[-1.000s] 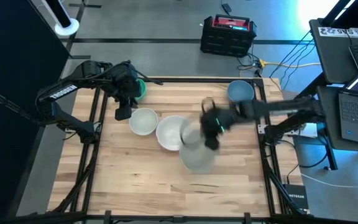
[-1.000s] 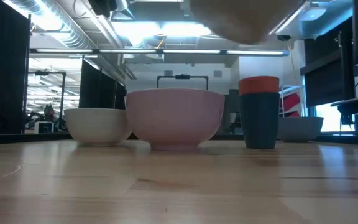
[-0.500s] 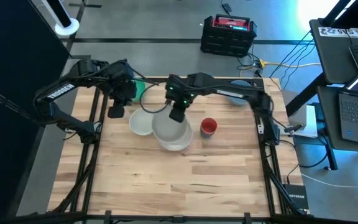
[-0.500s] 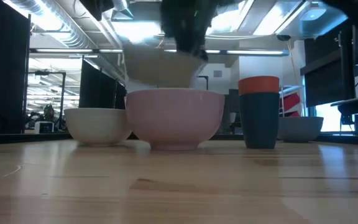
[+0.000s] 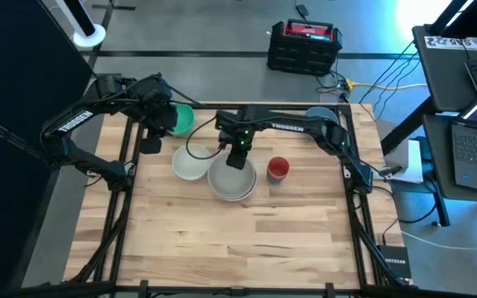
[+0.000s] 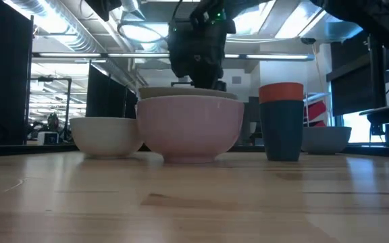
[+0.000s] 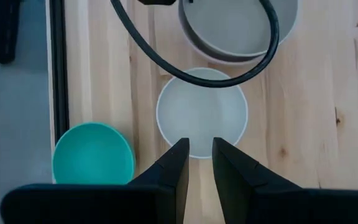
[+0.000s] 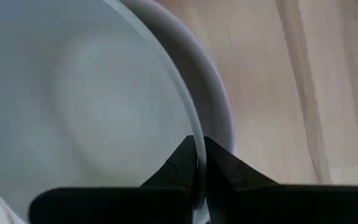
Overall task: Nest bowls inside each other
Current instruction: Stack the gray bowl on top of the pink bowl, then stack the white bowl on top of gray bowl
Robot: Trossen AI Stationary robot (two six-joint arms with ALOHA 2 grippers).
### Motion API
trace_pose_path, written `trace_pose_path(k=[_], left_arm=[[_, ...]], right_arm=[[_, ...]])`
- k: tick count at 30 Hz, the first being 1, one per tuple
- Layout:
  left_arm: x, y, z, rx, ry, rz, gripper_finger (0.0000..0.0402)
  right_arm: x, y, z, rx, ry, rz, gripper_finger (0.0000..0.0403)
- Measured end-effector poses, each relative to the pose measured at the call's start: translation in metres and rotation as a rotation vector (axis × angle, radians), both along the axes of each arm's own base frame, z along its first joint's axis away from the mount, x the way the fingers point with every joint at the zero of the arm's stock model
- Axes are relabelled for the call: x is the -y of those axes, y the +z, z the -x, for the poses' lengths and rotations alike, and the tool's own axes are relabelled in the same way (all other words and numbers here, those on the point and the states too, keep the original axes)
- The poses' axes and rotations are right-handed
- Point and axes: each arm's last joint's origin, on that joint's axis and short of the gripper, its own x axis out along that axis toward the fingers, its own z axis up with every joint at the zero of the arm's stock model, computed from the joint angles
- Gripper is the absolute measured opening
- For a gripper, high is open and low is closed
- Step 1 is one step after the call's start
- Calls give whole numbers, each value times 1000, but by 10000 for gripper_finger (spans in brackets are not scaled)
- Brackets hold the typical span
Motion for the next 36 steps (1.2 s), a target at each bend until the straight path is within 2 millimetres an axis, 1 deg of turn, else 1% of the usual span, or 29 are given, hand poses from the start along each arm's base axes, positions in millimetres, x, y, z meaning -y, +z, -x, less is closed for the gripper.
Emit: trace_pose_path(k=[2,4,6,9,11,13,15,16,18,24,30,33,36], left_arm=[[0,0,0,1,2,0,54],[0,0,0,2,5,1,54],[0,0,0,3,14,6,54],[0,0,0,4,23,10,54],[0,0,0,3,23,10,54],[0,-2,-1,0,18,10,54],[-1,-10,-2,-32,-3,16,54],[-2,-16,-4,-53,-10,21,54],[-7,-33,-15,-66,-20,13,54],[-20,-89,-41,-100,-46,-16,54],[-27,-149,-54,-134,-74,-43,54],[-33,-172,-60,-199,-80,-19,54],[-41,-185,-65,-234,-71,-2,54]], right_arm=[[0,-3,0,-15,3,2,4],[1,-4,0,-22,10,-1,16],[2,-5,3,-32,27,-29,39],[2,-1,5,-20,61,-34,86],[0,9,8,-11,81,-28,123],[-1,26,12,27,84,-16,159],[-3,46,17,68,86,-2,192],[-3,54,20,83,85,8,202],[-5,69,27,106,81,37,210],[-10,113,52,173,66,121,236],[-16,154,81,241,45,204,261],[-16,157,85,235,52,233,262],[-16,155,84,229,61,238,262]])
